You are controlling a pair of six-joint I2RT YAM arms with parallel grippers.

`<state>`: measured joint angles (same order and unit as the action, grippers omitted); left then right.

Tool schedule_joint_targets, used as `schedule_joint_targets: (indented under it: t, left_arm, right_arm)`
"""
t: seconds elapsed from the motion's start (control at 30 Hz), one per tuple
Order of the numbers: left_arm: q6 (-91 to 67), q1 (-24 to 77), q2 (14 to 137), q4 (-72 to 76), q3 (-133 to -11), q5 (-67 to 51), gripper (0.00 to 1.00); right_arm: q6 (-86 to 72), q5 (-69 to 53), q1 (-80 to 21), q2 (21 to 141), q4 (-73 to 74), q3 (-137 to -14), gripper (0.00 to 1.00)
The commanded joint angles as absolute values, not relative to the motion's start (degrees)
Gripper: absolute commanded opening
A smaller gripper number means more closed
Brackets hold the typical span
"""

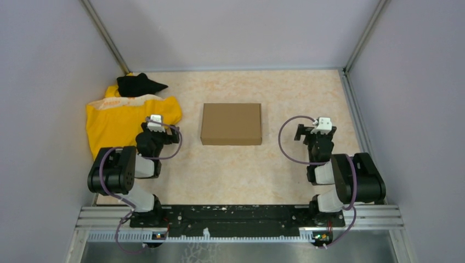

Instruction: Fold the paper box

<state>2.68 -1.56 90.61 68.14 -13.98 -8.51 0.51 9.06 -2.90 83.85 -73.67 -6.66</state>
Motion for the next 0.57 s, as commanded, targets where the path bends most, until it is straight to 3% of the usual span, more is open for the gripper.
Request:
schedule_joint_targets:
  t: [0.0, 0.53]
  left_arm:
    - [2.99, -1.04, 90.52, 70.12, -14.74, -8.69, 0.99]
    - [2.99, -1.03, 90.52, 70.14, -14.73, -8.62, 0.99]
  right_arm:
    - [1.94, 6.15, -3.25, 83.52, -71.59, -9.67, 0.99]
    - [1.36, 7.82, -3.25, 83.6, -71.01, -9.99, 0.99]
